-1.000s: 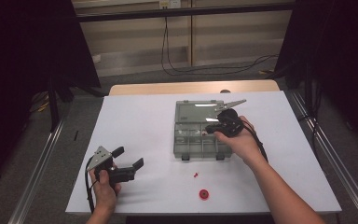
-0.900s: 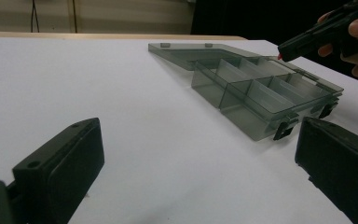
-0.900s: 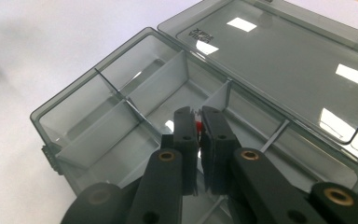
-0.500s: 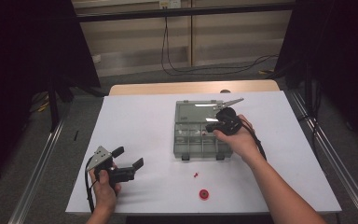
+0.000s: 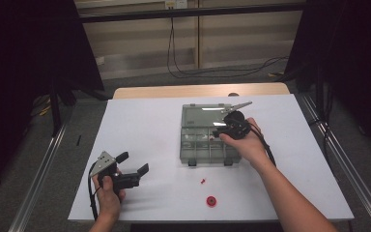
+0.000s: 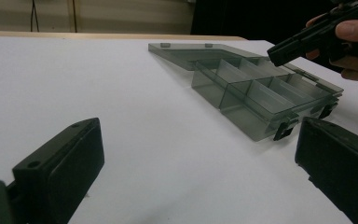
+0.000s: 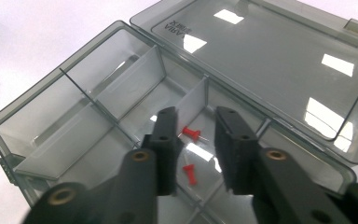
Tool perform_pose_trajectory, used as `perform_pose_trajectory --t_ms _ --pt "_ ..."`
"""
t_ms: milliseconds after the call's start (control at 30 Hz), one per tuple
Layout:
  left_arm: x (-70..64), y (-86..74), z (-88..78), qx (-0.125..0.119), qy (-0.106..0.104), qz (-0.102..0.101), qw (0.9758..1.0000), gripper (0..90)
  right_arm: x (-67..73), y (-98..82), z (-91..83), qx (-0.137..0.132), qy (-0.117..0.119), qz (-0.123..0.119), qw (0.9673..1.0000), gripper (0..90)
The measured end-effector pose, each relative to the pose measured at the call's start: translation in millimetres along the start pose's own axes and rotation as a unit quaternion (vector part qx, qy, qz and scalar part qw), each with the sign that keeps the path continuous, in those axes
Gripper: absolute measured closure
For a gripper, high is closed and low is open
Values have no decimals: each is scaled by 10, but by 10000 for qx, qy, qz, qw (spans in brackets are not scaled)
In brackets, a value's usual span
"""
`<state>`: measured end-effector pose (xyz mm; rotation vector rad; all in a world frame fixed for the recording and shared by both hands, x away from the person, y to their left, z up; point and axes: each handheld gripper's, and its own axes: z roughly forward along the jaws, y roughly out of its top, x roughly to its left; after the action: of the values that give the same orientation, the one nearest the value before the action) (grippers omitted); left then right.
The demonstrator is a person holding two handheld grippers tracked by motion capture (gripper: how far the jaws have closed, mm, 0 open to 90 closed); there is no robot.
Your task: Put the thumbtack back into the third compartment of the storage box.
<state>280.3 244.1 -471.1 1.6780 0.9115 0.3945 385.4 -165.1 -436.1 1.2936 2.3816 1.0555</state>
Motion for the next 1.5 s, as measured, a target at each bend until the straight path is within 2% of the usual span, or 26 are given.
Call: perform_pose_trajectory --t_ms 67,100,167,267,300,367,400,433,533,633,800,1000,1267,1300,1500 --pt "-1 0 1 0 -11 -9 10000 12 -4 -1 -8 -30 39 43 10000 643" --pt "-1 0 1 -4 -2 -4 10000 12 -1 2 -33 7 55 83 9999 564" --pt "-4 0 5 -40 37 -29 10000 12 5 2 -47 -53 178 109 9998 475" --pt "-7 0 5 -42 36 -38 10000 12 38 3 -75 -40 82 -22 10000 289" --pt "-7 1 5 -41 45 -26 10000 12 39 2 -75 -79 124 -108 9998 205" --pt "-8 1 5 -42 46 -28 10000 12 50 -3 -79 -90 102 -75 9999 74" --pt "-8 1 6 -40 45 -27 10000 12 50 -3 -79 -90 102 -75 9999 74" --pt "-8 0 6 -39 48 -25 10000 12 67 -11 -103 -25 205 40 9998 0" --pt "-7 0 7 -36 49 -24 10000 12 80 -31 -140 -141 349 7 9993 0" --pt "-9 0 7 -28 46 -21 10000 12 118 -54 -165 -91 386 15 9992 0" --pt "-13 0 8 -26 43 -20 10000 12 199 -97 -197 31 342 -115 9993 0" --pt "-13 0 8 -30 42 -20 10000 12 300 -158 -221 112 438 -272 9986 0" --pt "-19 -1 10 -55 40 -46 10000 12 399 -232 -233 109 504 -388 9979 0" --pt "-20 -2 11 -55 41 -44 10000 12 433 -251 -238 113 541 -469 9974 0" --pt "-19 -1 11 -52 49 -34 10000 11 563 -294 -274 130 578 -589 9965 0"
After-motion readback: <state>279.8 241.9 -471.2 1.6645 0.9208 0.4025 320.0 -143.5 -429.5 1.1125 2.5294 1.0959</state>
